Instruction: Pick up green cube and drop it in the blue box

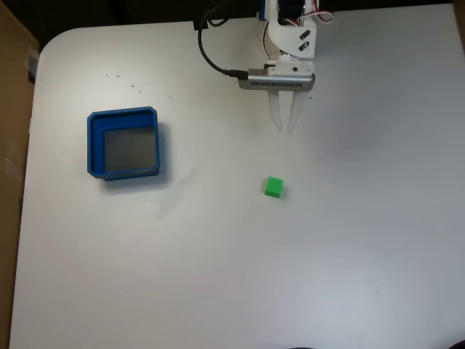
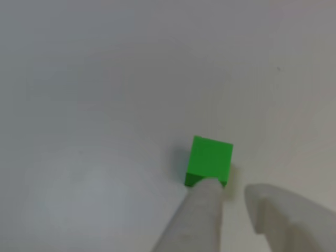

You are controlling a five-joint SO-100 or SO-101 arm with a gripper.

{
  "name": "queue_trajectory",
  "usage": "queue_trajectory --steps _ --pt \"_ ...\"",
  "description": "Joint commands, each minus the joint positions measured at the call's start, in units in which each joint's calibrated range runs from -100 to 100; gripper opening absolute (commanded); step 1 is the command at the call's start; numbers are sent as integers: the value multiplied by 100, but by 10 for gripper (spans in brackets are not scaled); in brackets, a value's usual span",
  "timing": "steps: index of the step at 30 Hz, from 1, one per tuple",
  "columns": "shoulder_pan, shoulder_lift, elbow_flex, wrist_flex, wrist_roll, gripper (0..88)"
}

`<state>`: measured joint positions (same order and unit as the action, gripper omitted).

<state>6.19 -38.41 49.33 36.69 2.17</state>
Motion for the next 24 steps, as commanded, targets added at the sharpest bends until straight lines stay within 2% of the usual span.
queue_trajectory --steps 1,5,14,24 --pt "24 728 -931 -47 -10 5" --pt "24 1547 -1627 398 -10 5" --pt "17 3294 -4102 2375 -10 5" --pt "169 4806 -5845 2573 -15 7"
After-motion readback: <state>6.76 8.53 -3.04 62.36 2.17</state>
